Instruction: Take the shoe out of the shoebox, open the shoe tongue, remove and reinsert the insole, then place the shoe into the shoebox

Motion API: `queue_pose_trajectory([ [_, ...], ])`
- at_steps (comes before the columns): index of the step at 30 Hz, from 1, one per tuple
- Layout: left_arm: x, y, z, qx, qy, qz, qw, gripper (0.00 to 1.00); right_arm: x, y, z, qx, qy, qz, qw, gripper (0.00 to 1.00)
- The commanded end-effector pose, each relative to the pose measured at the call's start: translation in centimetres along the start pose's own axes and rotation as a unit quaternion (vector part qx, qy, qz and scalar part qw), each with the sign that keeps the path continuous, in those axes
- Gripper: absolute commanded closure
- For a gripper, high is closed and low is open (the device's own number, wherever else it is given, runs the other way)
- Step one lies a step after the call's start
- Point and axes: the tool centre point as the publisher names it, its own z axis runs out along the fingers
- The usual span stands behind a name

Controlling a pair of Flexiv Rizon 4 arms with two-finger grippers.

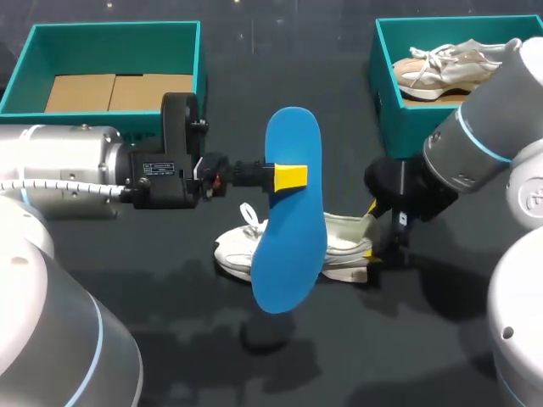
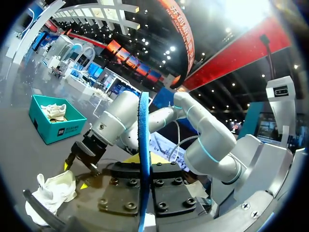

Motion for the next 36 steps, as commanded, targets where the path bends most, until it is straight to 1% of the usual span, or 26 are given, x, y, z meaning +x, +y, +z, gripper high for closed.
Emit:
queue_pose_trajectory([
  [1, 0.1, 0.1, 0.4, 0.002, -0.001, 0.000, 1.000, 1.00, -0.4, 0.6, 0.4, 0.098, 0.000, -0.003, 0.995, 0.00],
  [6, 0.1, 0.1, 0.4, 0.002, -0.001, 0.000, 1.000, 1.00, -0.4, 1.1, 0.3, 0.114, -0.004, -0.007, 0.993, 0.00],
  [15, 0.1, 0.1, 0.4, 0.002, -0.001, 0.000, 1.000, 1.00, -0.4, 1.6, 0.0, 0.124, -0.021, -0.008, 0.992, 0.00],
  [20, 0.1, 0.1, 0.4, 0.002, -0.001, 0.000, 1.000, 1.00, -0.3, 1.8, 0.1, 0.133, -0.021, -0.008, 0.991, 0.00],
  [31, 0.1, 0.1, 0.4, 0.002, -0.001, 0.000, 1.000, 1.00, -0.5, 2.8, 0.2, 0.131, -0.024, -0.015, 0.991, 0.00],
  [36, 0.1, 0.1, 0.4, 0.002, -0.001, 0.000, 1.000, 1.00, -0.9, 4.0, 0.2, 0.129, -0.026, -0.024, 0.991, 0.00],
])
